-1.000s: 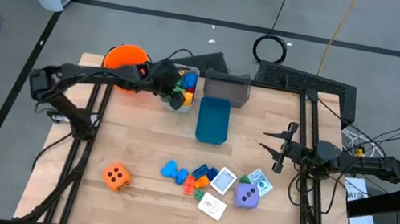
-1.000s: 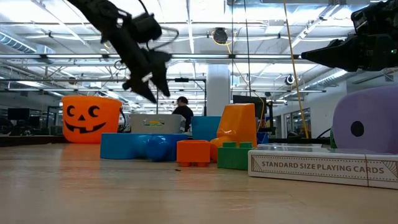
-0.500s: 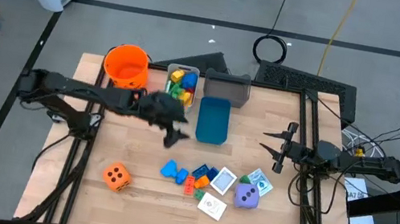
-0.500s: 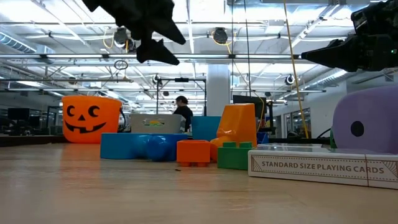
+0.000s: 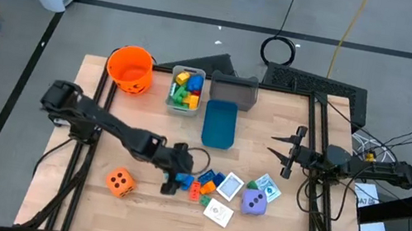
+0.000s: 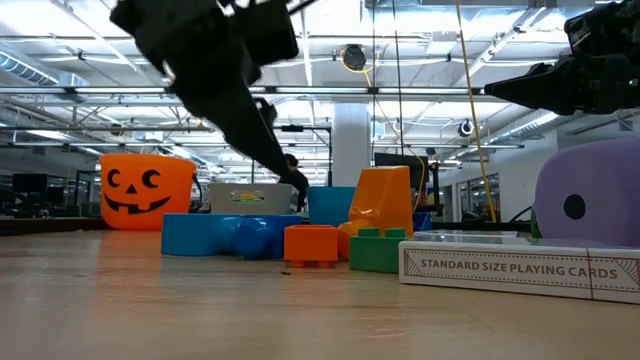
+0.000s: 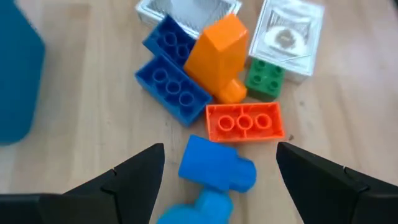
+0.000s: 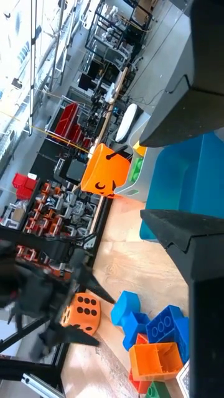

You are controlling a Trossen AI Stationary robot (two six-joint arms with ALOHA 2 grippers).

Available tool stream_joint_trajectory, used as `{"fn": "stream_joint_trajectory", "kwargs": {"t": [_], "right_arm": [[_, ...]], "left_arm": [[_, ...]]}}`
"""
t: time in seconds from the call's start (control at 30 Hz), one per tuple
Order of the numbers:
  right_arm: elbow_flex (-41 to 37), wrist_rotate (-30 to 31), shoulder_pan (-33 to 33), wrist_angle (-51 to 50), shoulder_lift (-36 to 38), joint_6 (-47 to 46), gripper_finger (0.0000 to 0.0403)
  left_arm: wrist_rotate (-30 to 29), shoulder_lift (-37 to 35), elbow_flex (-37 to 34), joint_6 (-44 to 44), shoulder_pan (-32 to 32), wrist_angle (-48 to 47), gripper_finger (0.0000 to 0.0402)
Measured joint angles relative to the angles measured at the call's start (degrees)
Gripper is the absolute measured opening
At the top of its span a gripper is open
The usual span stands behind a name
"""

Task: Pick & Place Toys
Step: Put the small blue gamepiece into the white bin

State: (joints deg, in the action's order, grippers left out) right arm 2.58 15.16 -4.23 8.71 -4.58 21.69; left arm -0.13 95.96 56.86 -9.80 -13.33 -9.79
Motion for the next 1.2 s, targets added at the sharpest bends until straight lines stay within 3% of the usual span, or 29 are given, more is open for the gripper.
{"fn": "stream_joint_trajectory", "kwargs": {"t": [0.2, 0.43, 0.73, 0.97, 1.2], "right_arm": [[0.0, 0.0, 0.0, 0.0, 0.0, 0.0, 0.0169], [0.0, 0.0, 0.0, 0.0, 0.0, 0.0, 0.0169], [0.0, 0.0, 0.0, -0.2, 0.0, 0.0, 0.0169], [0.0, 0.0, 0.0, -0.4, 0.0, 0.0, 0.0169], [0.0, 0.0, 0.0, -0.2, 0.0, 0.0, 0.0169]], "left_arm": [[-2.4, 6.6, 0.0, 2.7, 0.6, 9.8, 0.0319], [-2.1, 11.9, 0.0, -1.1, 3.2, 19.5, 0.0319], [-7.0, 15.4, 0.0, -1.2, 3.7, 16.5, 0.0319], [-10.2, 10.8, 0.0, -0.6, 3.0, 4.6, 0.0319], [-11.4, 8.3, 0.0, 2.7, 3.0, 6.1, 0.0319]]}}
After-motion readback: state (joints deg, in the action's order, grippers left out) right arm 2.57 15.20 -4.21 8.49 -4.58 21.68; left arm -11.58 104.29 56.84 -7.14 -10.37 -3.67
